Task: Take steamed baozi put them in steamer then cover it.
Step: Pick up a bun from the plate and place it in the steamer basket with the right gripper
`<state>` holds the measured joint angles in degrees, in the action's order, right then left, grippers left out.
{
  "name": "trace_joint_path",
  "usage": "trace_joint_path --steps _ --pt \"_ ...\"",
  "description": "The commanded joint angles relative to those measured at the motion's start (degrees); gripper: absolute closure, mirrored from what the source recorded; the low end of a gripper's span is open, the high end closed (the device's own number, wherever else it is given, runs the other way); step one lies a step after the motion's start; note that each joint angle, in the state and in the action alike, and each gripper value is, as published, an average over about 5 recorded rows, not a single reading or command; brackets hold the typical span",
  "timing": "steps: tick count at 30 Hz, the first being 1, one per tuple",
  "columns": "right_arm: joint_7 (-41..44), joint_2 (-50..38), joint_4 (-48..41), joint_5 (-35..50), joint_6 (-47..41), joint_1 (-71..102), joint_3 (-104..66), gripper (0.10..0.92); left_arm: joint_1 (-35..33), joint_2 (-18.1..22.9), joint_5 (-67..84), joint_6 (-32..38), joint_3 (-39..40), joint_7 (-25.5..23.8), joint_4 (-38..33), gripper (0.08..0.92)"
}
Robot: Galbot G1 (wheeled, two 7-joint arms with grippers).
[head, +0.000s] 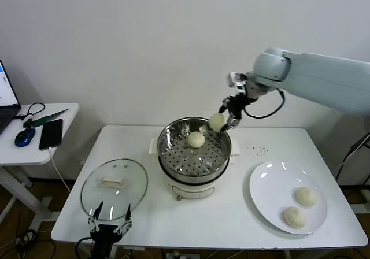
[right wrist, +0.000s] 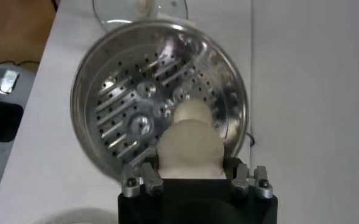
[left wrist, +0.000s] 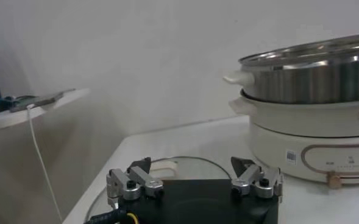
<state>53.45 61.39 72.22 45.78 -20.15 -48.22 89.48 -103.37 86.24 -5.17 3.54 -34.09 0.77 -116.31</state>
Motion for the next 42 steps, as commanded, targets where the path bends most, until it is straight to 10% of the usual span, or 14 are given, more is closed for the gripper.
trace_joint_path --steps 1,27,42 --pt "-2.07 14.13 -4.7 2.04 -0.99 4.3 0.35 0.347 -0.85 -0.6 0.28 -0.19 -0.67 -0.55 -0.86 0.177" --pt "-2.48 20.18 -14.07 -1.9 0.08 14.11 2.54 0.344 -1.28 -0.39 0.94 0.32 -1.16 -0.04 0.32 0.177" --pt "-0.06 12.54 -7.89 -2.64 0.64 9.32 0.31 0.203 -1.25 -0.3 0.83 0.15 -0.93 0.09 0.25 0.177"
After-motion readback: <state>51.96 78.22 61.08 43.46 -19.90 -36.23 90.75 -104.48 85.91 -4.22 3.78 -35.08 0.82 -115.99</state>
